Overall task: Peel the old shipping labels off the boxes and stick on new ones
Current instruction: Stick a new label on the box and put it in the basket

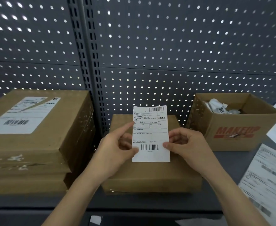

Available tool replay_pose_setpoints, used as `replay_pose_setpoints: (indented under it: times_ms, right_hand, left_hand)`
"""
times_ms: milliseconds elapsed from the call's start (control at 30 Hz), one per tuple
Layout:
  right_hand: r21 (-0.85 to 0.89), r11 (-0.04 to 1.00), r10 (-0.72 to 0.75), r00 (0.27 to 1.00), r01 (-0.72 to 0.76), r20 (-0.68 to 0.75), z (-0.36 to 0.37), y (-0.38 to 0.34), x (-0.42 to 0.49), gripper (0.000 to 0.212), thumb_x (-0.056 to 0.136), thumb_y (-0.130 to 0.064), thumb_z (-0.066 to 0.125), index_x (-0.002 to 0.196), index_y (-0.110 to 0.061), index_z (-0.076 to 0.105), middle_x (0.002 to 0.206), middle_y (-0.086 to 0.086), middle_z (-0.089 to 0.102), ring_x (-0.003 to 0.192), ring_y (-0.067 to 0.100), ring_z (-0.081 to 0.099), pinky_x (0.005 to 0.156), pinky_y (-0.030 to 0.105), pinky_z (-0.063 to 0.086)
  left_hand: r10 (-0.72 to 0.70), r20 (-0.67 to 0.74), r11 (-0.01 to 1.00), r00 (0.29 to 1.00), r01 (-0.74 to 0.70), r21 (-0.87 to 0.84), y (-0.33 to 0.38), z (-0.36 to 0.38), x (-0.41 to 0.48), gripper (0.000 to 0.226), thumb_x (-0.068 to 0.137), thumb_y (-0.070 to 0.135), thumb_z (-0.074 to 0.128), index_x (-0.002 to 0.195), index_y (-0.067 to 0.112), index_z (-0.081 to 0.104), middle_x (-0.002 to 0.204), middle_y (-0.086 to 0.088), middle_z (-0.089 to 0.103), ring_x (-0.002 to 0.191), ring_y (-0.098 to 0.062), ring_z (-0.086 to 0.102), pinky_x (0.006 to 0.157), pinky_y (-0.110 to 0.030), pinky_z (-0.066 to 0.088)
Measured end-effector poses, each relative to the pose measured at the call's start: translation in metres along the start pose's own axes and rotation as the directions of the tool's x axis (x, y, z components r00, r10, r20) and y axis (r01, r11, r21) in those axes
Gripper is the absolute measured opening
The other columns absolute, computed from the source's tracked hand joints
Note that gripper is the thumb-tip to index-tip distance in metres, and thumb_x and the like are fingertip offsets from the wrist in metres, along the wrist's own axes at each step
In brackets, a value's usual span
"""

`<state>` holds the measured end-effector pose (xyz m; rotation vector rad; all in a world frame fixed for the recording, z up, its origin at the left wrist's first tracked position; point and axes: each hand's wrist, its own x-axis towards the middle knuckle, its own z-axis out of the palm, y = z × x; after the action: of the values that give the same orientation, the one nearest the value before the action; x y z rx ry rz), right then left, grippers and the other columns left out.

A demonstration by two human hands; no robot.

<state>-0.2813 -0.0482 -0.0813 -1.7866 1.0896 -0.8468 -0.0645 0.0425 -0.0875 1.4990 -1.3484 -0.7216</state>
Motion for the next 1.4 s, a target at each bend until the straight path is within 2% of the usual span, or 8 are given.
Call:
replay_pose_setpoints:
  times_ms: [233,467,600,833,1033,1133,1200,1400]
  right_hand:
    - [-0.031,1.000,-0.005,1.000,0.005,-0.011,0.004,0.003,0.000,0.019,0.077,-0.014,0.082,0.089,-0.025,0.073,0.084,-0.009,0.073,0.080,0.008,0.068,0.073,0.022,0.055]
    - [-0.021,1.000,-0.003,1.000,0.002,-0.007,0.004,0.006,0.002,0.020,0.077,-0.012,0.082,0.092,-0.022,0.073,0.085,-0.004,0.073,0.081,0.011,0.068,0.074,0.024,0.056]
    - [-0.053,0.999,-0.012,1.000,0.011,-0.012,0.006,0.008,0.001,0.020,0.079,-0.014,0.081,0.093,-0.025,0.072,0.085,-0.006,0.072,0.080,0.008,0.066,0.072,0.019,0.054]
    - [-0.108,0.993,-0.038,0.999,0.036,-0.021,0.008,0.011,0.000,0.020,0.080,-0.018,0.080,0.094,-0.029,0.071,0.084,-0.010,0.071,0.079,0.003,0.065,0.072,0.013,0.051]
    - [-0.180,0.983,-0.049,0.998,0.042,-0.031,0.009,0.012,0.000,0.021,0.081,-0.022,0.080,0.097,-0.031,0.069,0.087,-0.011,0.069,0.082,0.000,0.063,0.073,0.013,0.051]
    - [-0.327,0.938,-0.132,0.991,0.118,-0.022,0.012,0.011,-0.001,0.020,0.083,-0.024,0.078,0.097,-0.034,0.068,0.087,-0.015,0.065,0.085,-0.004,0.059,0.073,0.008,0.048]
    - [-0.415,0.898,-0.163,0.987,0.147,-0.004,0.014,0.012,-0.002,0.019,0.083,-0.027,0.077,0.098,-0.035,0.067,0.087,-0.017,0.063,0.085,-0.003,0.058,0.073,0.011,0.048]
    - [-0.412,0.899,-0.173,0.985,0.147,-0.024,0.013,0.012,-0.004,0.022,0.082,-0.027,0.078,0.096,-0.037,0.066,0.085,-0.018,0.062,0.084,-0.003,0.057,0.071,0.010,0.046]
  left_hand:
    - [0.025,0.005,0.996,1.000,-0.025,0.081,-0.003,0.003,-0.001,0.082,0.076,0.006,0.081,0.140,0.044,0.046,0.093,0.021,0.066,0.080,-0.006,0.066,0.073,-0.019,0.054]
    - [0.040,-0.009,0.991,0.999,-0.039,0.127,-0.006,0.006,-0.001,0.084,0.075,0.006,0.082,0.143,0.040,0.045,0.092,0.023,0.065,0.079,-0.003,0.066,0.076,-0.022,0.056]
    - [0.067,-0.006,0.983,0.998,-0.065,0.174,-0.005,0.007,-0.003,0.085,0.075,0.007,0.082,0.143,0.042,0.043,0.094,0.028,0.062,0.083,0.000,0.064,0.075,-0.015,0.054]
    - [0.099,-0.020,0.967,0.995,-0.092,0.236,-0.005,0.009,-0.005,0.085,0.077,0.011,0.081,0.144,0.042,0.041,0.093,0.018,0.064,0.089,0.003,0.061,0.075,-0.010,0.050]
    - [0.065,-0.008,0.953,0.998,-0.060,0.296,-0.009,0.008,-0.005,0.085,0.080,0.018,0.080,0.148,0.044,0.035,0.095,0.019,0.061,0.093,0.005,0.056,0.076,-0.006,0.047]
    - [0.042,-0.006,0.935,0.999,-0.037,0.353,-0.008,0.006,-0.003,0.087,0.080,0.025,0.080,0.147,0.049,0.031,0.094,0.017,0.057,0.089,0.003,0.055,0.074,-0.003,0.044]
    - [0.023,0.002,0.932,1.000,-0.022,0.363,-0.007,0.004,-0.001,0.086,0.080,0.027,0.080,0.147,0.048,0.031,0.097,0.021,0.051,0.088,0.001,0.053,0.073,-0.002,0.042]
    - [0.038,0.013,0.928,0.999,-0.040,0.370,-0.013,0.004,0.000,0.086,0.080,0.028,0.079,0.147,0.049,0.030,0.110,0.025,0.046,0.094,0.008,0.048,0.073,-0.002,0.040]
